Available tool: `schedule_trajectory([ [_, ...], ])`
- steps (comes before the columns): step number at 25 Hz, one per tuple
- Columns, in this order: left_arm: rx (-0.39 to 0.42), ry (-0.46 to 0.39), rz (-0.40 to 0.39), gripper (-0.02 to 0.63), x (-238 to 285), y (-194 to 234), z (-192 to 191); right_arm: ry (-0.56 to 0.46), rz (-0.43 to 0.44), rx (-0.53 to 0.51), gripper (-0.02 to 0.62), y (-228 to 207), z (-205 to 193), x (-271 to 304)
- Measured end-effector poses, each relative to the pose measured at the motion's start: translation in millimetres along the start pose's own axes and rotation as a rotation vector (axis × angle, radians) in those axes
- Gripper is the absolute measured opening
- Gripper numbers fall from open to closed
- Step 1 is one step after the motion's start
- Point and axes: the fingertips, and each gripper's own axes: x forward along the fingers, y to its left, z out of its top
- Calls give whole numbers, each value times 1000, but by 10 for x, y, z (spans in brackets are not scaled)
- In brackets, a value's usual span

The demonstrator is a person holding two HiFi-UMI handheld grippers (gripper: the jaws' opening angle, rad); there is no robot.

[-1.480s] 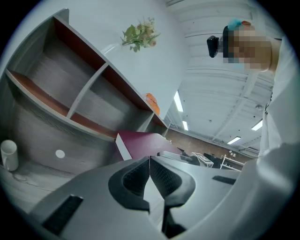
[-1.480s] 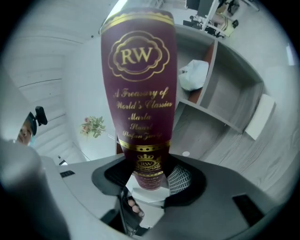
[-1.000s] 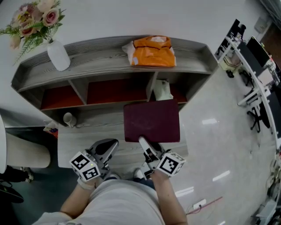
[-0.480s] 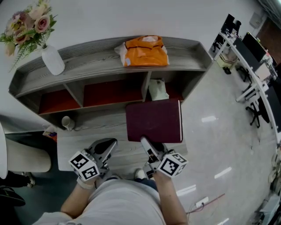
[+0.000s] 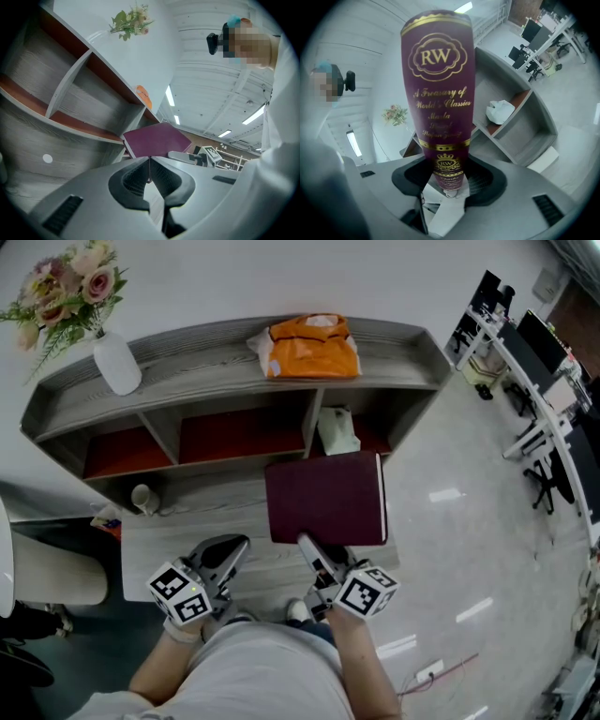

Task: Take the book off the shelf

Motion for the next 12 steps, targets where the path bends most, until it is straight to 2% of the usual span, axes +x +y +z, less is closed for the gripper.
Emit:
schedule_trajectory([
  [12,-1,-9,16,17,-88,-44,-25,10,-6,15,216,2,-94,-43],
])
